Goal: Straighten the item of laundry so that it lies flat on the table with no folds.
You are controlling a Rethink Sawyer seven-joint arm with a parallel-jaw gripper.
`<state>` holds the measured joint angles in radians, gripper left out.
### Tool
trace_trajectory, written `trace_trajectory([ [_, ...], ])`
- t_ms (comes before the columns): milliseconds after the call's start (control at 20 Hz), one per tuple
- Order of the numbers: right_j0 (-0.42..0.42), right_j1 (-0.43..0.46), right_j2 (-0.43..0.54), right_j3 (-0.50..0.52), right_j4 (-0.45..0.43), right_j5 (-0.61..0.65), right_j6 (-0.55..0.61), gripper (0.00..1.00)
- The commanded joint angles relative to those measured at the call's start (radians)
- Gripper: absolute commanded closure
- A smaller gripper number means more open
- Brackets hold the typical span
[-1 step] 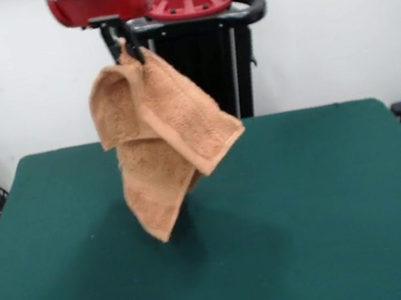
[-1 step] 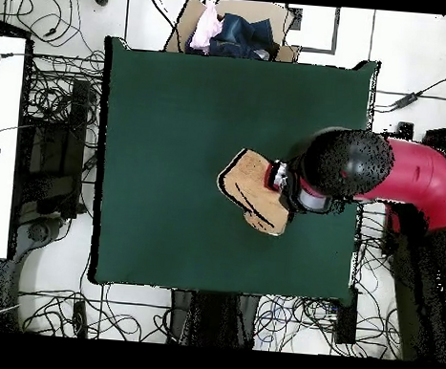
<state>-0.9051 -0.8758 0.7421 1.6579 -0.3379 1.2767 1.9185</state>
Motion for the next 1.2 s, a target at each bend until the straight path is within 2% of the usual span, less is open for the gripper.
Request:
trace_trajectory([
  [50,-0.073,0.054,-0.009,0.109,-0.083,-0.068,-0.242,1.0],
  [400,-0.149,0.142,0.024,-0.035,-0.146,0.062,-0.393,1.0],
  [650,-0.133,0.198,0.022,-0.141,-0.172,0.136,-0.447,1.0],
  [950,-0.118,0.16,0.004,0.019,-0.112,-0.018,-0.341,1.0],
  [1200,-0.047,0.111,0.004,0.13,-0.015,-0.118,-0.172,1.0],
])
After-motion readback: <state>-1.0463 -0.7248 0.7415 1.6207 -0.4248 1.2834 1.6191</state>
